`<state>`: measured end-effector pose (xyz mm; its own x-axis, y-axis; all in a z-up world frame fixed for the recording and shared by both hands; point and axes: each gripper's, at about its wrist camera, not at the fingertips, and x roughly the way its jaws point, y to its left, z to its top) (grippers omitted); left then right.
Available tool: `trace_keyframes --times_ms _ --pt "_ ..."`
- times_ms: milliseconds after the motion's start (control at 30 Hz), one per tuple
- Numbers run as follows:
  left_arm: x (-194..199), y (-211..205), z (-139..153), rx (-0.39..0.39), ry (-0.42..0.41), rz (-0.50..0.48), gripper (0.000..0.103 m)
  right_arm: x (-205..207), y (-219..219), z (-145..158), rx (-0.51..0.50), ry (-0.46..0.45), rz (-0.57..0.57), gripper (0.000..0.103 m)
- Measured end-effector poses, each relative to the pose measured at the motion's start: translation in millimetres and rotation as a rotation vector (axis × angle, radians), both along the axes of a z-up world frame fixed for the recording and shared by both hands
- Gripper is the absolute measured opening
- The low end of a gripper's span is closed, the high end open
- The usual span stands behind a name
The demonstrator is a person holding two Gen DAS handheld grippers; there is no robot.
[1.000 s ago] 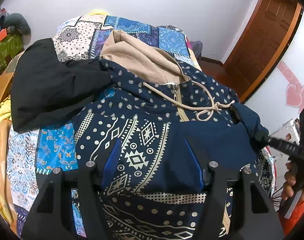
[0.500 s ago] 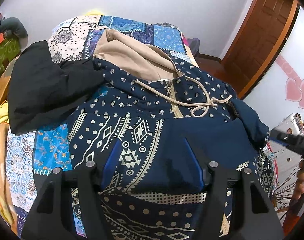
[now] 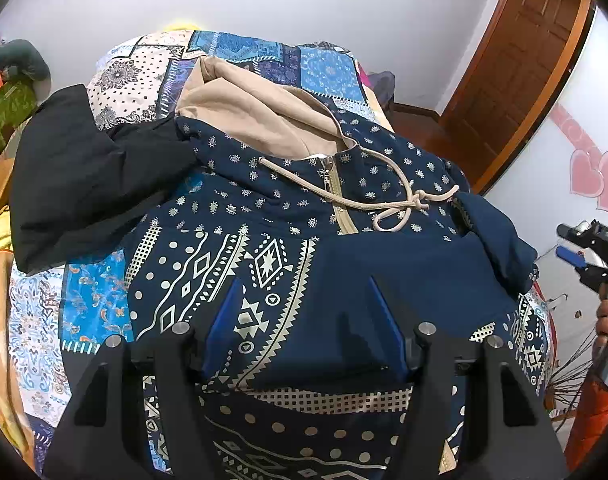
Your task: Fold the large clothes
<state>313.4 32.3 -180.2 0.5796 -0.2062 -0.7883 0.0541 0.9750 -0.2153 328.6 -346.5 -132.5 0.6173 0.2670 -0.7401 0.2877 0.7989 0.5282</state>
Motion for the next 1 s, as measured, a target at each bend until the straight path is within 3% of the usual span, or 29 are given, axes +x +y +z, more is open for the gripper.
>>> trace_keyframes --times_ms 333,500,533,567,600,667,833,1000 --pt "5.7 -1.3 -8.4 0.005 0.024 -0.001 0.062 20.9 -26.9 -69.4 0.187 0.153 -0.084 0.042" --pt "8.1 -1.5 -12.2 0.004 0.036 0.001 0.062 31.2 -29.0 -76.2 0.181 0.144 -0.107 0.042" --pt "8.1 -1.4 -12.3 0.005 0.036 0.001 0.062 31.3 -29.7 -75.8 0.172 0.142 -0.111 0.041" --pt "8.1 -1.1 -12.3 0.005 0.036 0.002 0.062 33.5 -28.6 -74.2 0.148 0.139 -0.121 0.034" --pt "8.1 -0.8 -12.2 0.004 0.036 0.003 0.062 34.8 -27.9 -73.0 0.122 0.141 -0.128 0.02" --pt "8.2 -0.1 -11.9 0.005 0.035 0.006 0.062 36.5 -25.4 -68.9 0.101 0.132 -0.126 0.01" --pt "5.8 2.7 -9.5 0.013 0.025 0.011 0.062 33.5 -17.8 -40.2 0.038 0.05 -0.117 0.006" --pt "2.4 7.0 -5.7 -0.002 0.012 0.019 0.062 27.5 3.5 10.9 -0.022 -0.075 -0.034 0.005"
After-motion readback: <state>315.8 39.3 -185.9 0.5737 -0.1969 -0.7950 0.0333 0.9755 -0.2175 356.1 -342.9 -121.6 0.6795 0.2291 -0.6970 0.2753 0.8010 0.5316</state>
